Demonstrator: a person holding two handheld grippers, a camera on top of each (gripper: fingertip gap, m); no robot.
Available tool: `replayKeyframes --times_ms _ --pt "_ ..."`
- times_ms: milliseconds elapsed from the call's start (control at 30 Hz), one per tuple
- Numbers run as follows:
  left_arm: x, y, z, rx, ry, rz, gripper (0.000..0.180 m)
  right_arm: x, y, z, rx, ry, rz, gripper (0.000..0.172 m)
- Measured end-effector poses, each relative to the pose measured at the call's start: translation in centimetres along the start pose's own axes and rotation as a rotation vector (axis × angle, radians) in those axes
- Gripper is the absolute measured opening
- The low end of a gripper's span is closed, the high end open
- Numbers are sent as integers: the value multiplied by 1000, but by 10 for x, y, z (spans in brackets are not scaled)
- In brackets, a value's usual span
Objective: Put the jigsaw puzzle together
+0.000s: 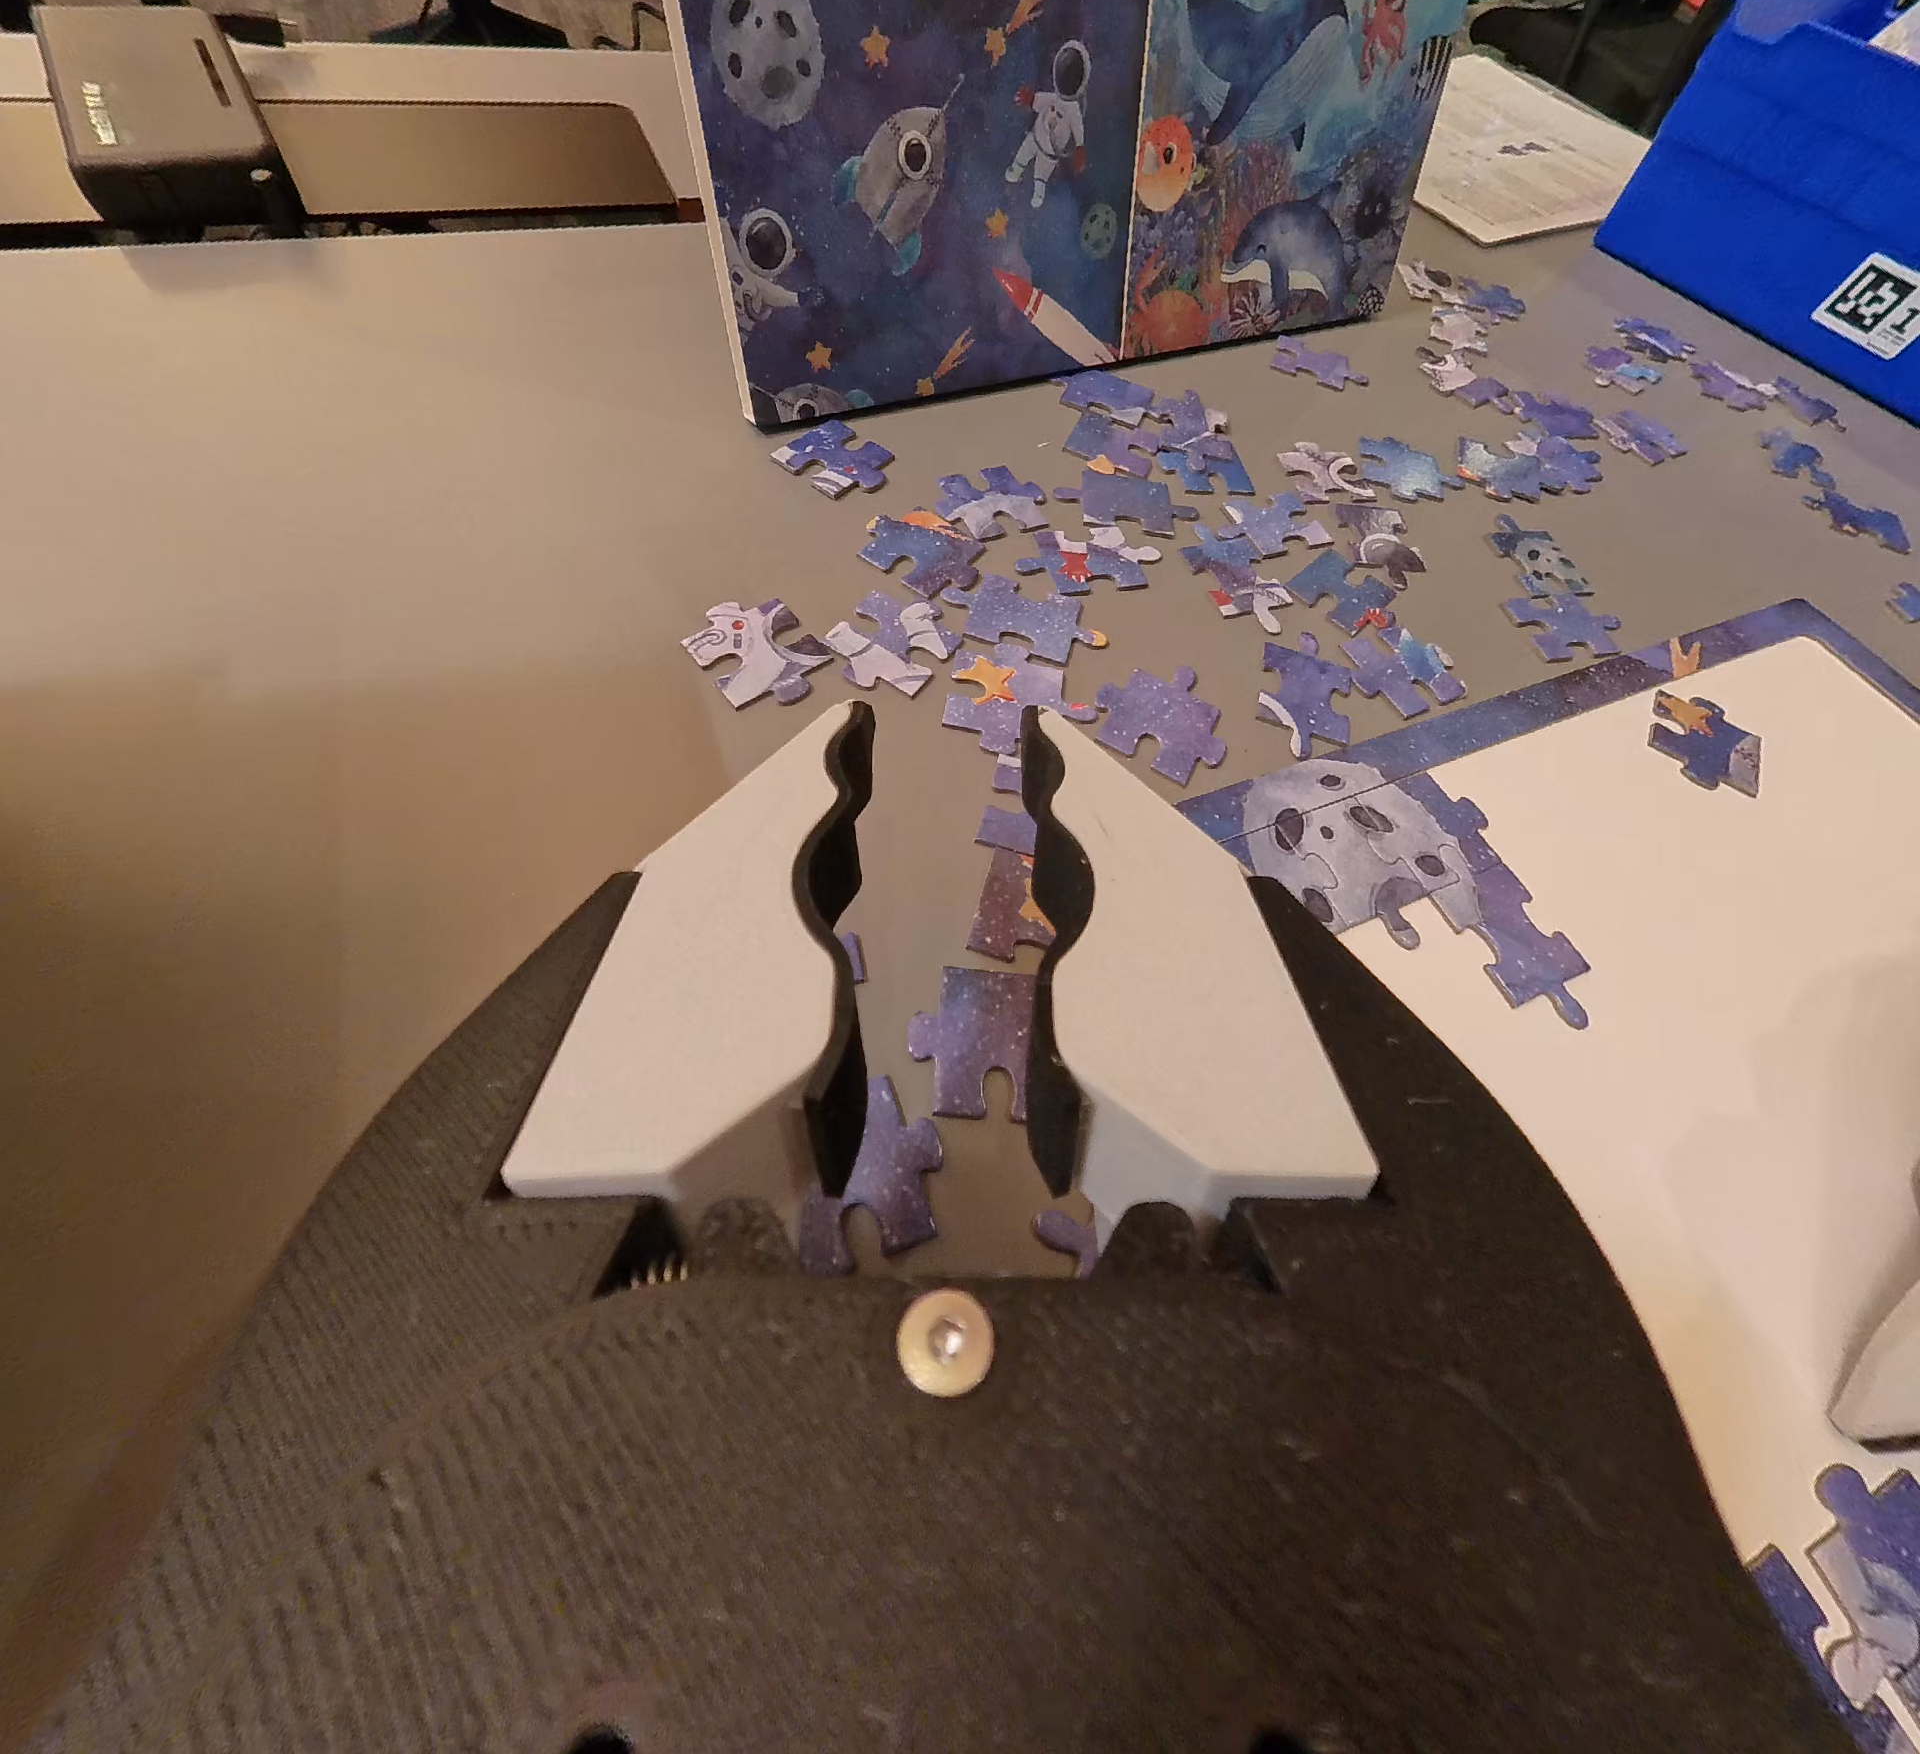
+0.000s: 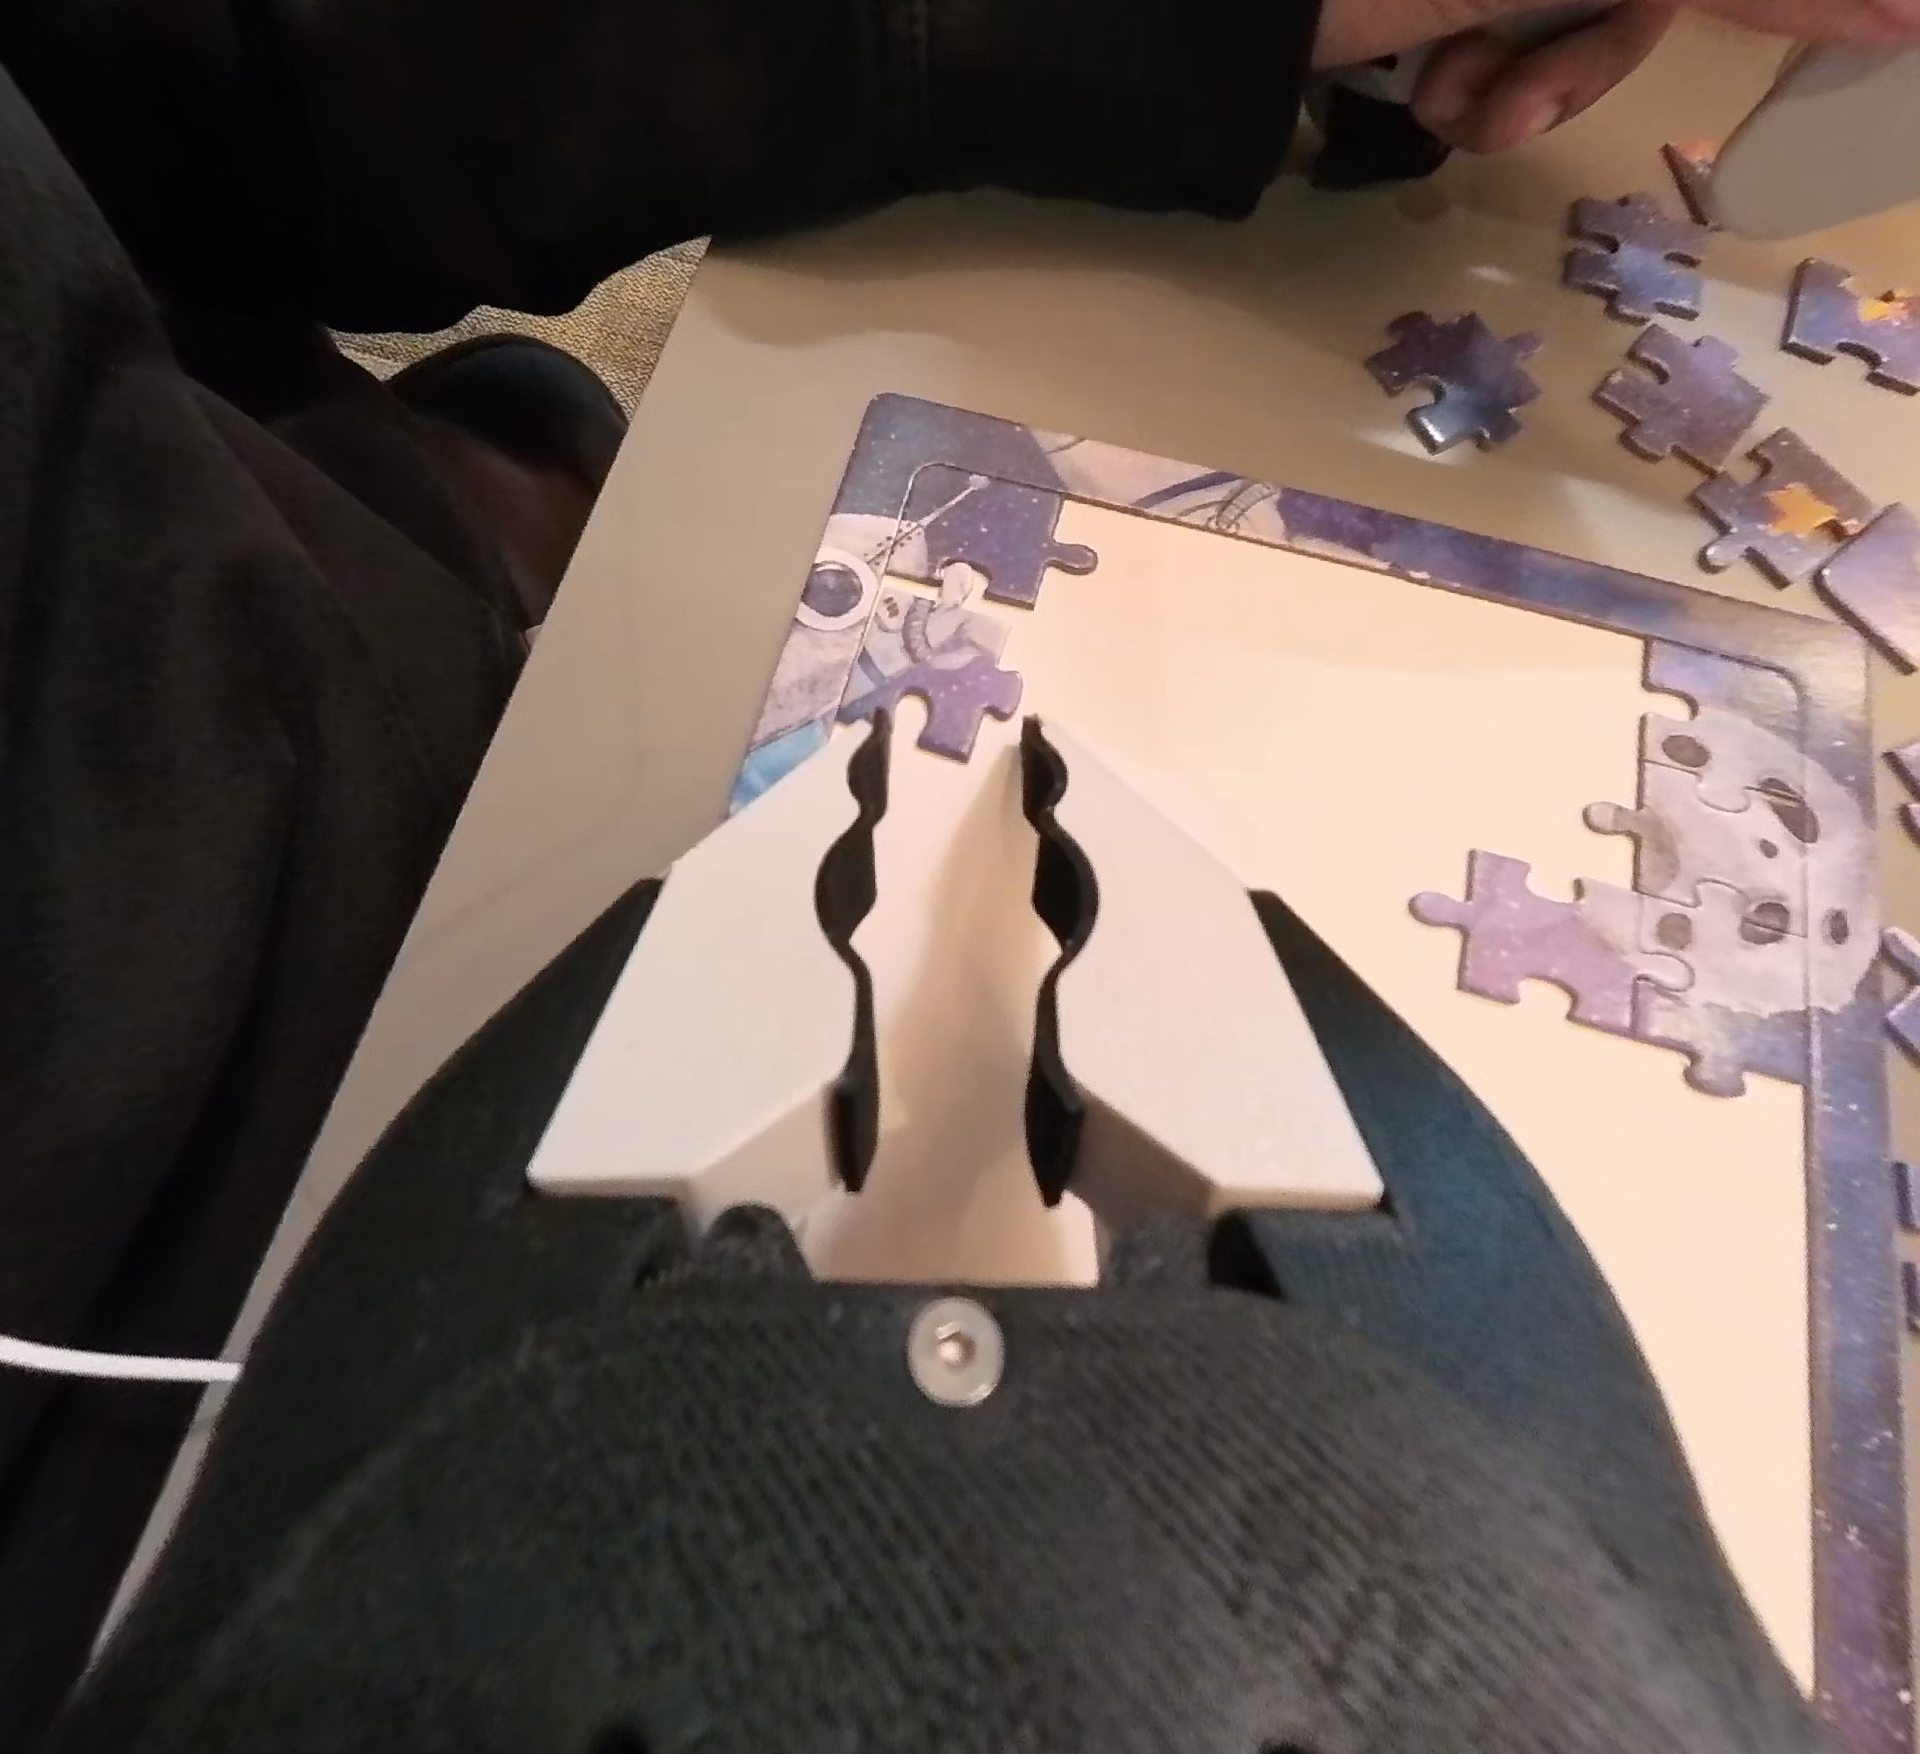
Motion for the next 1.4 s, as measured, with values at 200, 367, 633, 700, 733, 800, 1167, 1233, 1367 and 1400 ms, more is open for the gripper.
replayKeyframes --times_ms 200,367,633,700,733,800,1167,1233,1367,1400 --pt "0 0 0 -1 -1 0 26 -2 0 5 -13 22 2 30" --pt "0 0 0 -2 -3 1 26 -7 -4 5 -12 -1 14 34" --pt "0 0 0 -2 -1 0 26 -2 6 1 -33 -9 -24 34" --pt "0 0 0 -2 -1 0 26 0 11 -2 -33 -19 -45 32" --pt "0 0 0 -1 0 -1 26 1 12 -3 -30 -25 -54 32" --pt "0 0 0 0 -1 -2 26 2 14 -3 -31 -24 -61 31" --pt "0 0 0 0 -1 -2 26 5 17 -6 -29 -38 -75 15" --pt "0 0 0 -1 -1 -2 26 7 20 -7 -34 -42 -86 11" --pt "0 0 0 -1 -1 -2 26 8 19 -3 -44 -16 -75 14" --pt "0 0 0 -1 -1 -2 26 7 18 -2 -49 -9 -71 16"
Point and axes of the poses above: each gripper's, where its closed fingertips meet, x back along the fingers, z out of its top, y = z × x across the jaws, the point moved 1 cm from there along x, back along the fingers, and after that the axes turned 4 degrees about y, right-handed, at the moved point
